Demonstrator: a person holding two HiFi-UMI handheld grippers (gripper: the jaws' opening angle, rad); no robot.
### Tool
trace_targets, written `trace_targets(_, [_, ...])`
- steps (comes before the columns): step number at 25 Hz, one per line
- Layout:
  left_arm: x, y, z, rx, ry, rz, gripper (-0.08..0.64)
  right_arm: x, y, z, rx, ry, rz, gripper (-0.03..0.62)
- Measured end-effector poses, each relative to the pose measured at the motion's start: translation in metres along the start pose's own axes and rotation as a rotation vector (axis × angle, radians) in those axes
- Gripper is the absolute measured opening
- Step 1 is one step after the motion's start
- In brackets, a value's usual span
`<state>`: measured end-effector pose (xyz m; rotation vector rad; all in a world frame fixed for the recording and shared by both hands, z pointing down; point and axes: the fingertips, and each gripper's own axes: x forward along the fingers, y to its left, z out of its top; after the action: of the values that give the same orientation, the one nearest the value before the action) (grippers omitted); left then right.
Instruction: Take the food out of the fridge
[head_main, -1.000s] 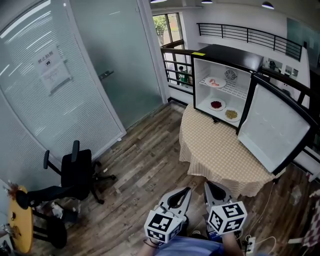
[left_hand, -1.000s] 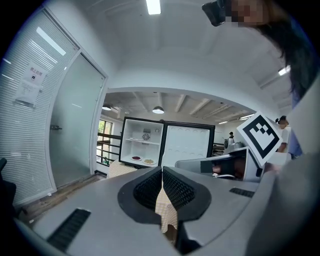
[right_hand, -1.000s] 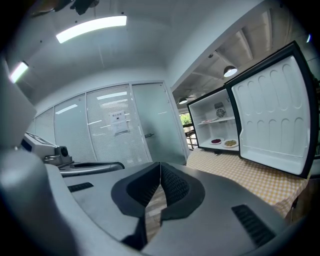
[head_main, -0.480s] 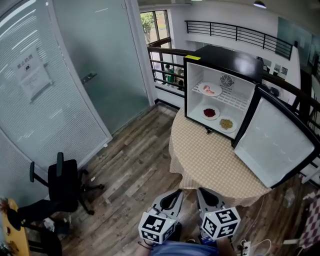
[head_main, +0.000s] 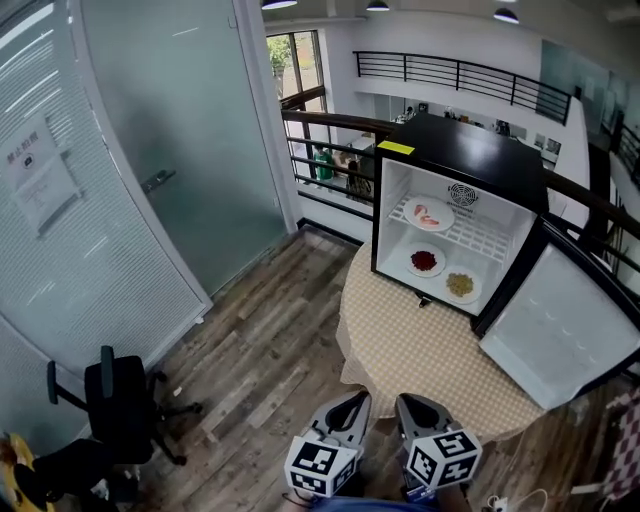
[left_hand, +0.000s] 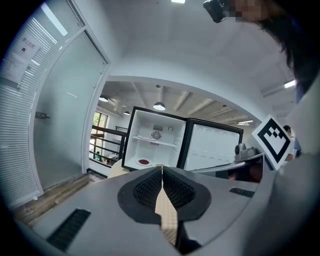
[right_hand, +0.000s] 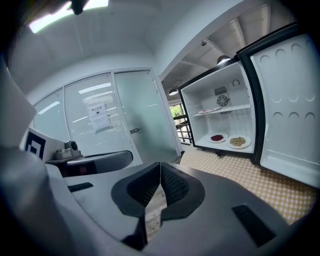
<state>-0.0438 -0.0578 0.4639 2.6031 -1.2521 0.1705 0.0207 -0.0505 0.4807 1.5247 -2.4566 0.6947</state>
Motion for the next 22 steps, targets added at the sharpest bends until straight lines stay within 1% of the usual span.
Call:
trace_targets(5, [0.026, 0.034, 0.021, 0.011, -0.022, -0.04, 0.017, 0.036, -0.005, 0.018, 0.016, -0.002, -0.036, 0.02])
trace_targets(12, [0.052, 0.073, 0.035, 0.029, -0.026, -0.091, 0.017, 0.079, -0.009, 0.037, 0.05, -0.024, -0.078, 0.02])
trace_targets(18, [0.066, 0.095, 0.033, 0.023, -0.01, -0.135, 0.017, 0.096, -0.01, 0.042, 0.099, -0.039, -0.119, 0.02])
trace_targets(22, [0.072, 0.096, 0.029, 0.019, 0.006, -0.183, 0.017, 0.095, -0.014, 0.047, 0.121, -0.051, -0.145, 0.02])
